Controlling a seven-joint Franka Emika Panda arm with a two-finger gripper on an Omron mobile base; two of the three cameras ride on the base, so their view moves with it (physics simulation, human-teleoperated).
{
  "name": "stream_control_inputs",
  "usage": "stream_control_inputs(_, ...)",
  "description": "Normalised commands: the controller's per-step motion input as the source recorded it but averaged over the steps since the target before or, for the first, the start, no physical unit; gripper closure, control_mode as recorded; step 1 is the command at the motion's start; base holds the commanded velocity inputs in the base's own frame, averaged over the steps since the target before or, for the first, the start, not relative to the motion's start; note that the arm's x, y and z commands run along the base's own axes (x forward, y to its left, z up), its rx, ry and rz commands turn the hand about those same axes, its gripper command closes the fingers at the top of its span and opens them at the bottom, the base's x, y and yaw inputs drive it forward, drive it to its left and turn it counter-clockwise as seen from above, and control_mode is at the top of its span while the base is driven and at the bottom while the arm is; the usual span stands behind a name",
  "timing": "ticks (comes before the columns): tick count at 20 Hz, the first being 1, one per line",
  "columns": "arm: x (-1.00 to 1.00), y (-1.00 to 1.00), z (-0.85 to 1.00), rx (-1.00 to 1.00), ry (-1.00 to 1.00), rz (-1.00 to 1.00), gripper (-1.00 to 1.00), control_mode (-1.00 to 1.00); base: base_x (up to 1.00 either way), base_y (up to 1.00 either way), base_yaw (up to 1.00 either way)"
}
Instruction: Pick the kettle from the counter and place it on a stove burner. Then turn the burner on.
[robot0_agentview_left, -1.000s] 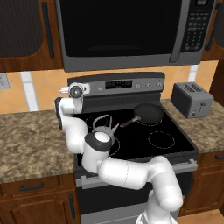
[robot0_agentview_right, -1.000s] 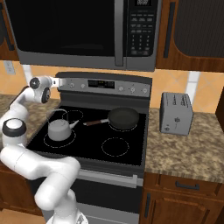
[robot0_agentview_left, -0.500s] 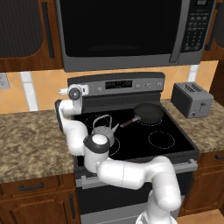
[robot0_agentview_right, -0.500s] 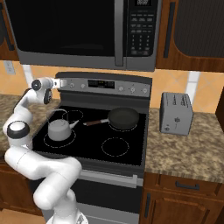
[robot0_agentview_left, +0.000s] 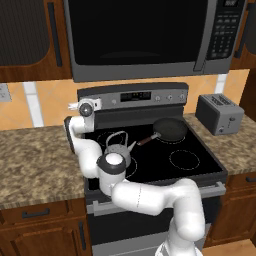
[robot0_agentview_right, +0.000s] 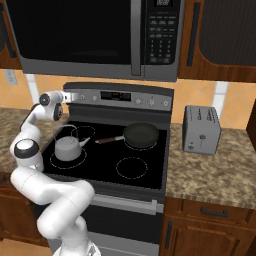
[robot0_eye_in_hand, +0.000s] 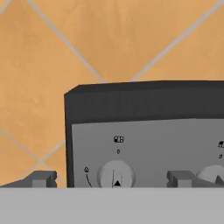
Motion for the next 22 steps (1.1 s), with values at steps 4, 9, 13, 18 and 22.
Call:
stream_control_inputs(4, 0.25, 0.00, -0.13, 0.00, 0.00, -0.01, -1.00, -1.00, 0.00, 0.00, 0.00)
stream_control_inputs(9, 0.27, 0.00, -0.08, 0.00, 0.00, 0.00, -1.00, -1.00, 0.00, 0.00, 0.00)
stream_control_inputs(13, 0.15, 0.00, -0.07, 0.00, 0.00, 0.00, -1.00, -1.00, 0.00, 0.00, 0.00)
stream_control_inputs(18, 0.01, 0.00, -0.22, -0.01, 0.00, 0.00, -1.00, -1.00, 0.00, 0.00, 0.00)
stream_control_inputs(22, 0.01, -0.02, 0.00, 0.00, 0.00, 0.00, -1.00, -1.00, 0.00, 0.00, 0.00)
